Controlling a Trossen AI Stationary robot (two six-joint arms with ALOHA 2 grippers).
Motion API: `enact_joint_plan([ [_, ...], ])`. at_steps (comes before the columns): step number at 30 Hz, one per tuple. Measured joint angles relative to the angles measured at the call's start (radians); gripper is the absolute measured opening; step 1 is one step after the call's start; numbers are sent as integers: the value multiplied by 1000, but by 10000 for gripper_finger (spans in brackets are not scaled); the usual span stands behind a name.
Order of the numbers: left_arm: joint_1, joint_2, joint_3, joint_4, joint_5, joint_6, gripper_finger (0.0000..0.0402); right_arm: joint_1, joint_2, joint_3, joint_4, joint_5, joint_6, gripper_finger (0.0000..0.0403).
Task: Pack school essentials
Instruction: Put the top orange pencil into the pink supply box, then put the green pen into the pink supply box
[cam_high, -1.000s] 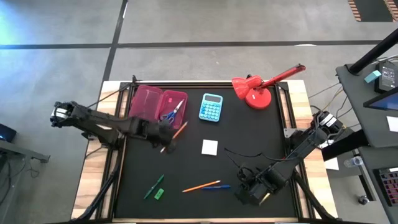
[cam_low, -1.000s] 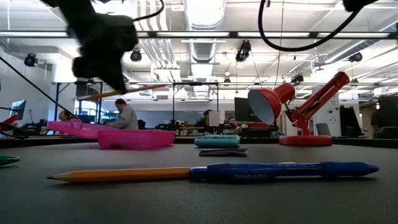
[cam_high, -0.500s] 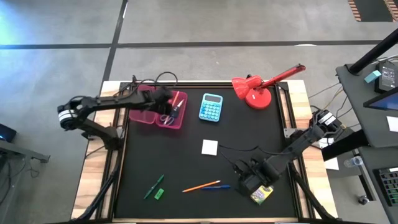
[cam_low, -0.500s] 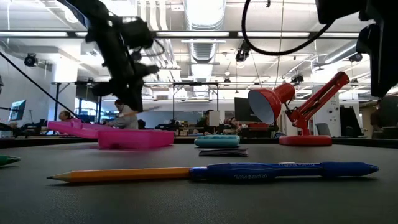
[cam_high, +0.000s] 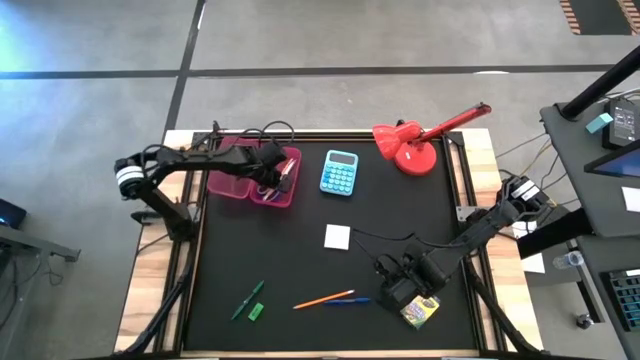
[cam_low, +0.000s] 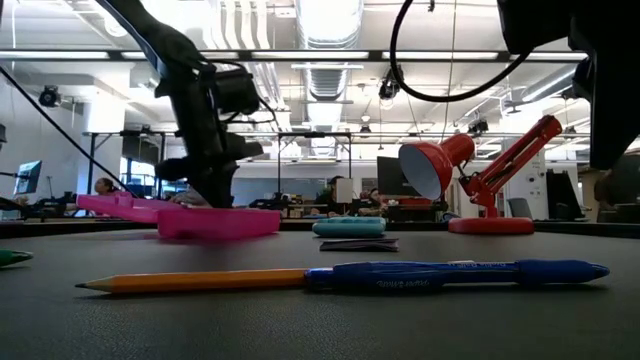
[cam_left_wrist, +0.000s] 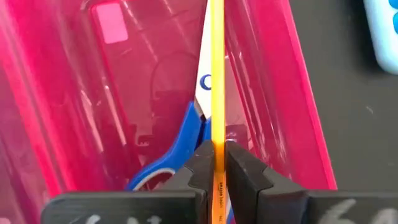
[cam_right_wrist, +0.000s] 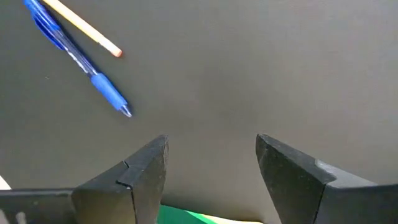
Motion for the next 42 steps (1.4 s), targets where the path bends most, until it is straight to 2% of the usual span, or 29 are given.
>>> enact_joint_plan([
  [8, 5, 4, 0, 36, -7, 55, 20, -2, 0, 0, 54, 1, 32, 231],
  [17, 15, 1, 0, 41, -12, 58, 103, -14, 0, 0, 81, 2, 66, 231],
  [21, 15, -9, 0, 40, 81, 61, 128, -19, 0, 0, 82, 5, 122, 231],
  [24, 1, -40, 0, 42, 158, 78, 132, -19, 0, 0, 105, 28, 162, 231],
  [29, -99, -126, 0, 44, 183, 103, 132, -19, 0, 0, 162, 76, 190, 231],
  [37, -390, -212, 0, 58, 168, 99, 132, -20, 0, 0, 201, 209, 269, 231],
  [42, -564, -222, -1, 61, 132, -36, 132, -20, 0, 0, 204, 230, 294, 231],
])
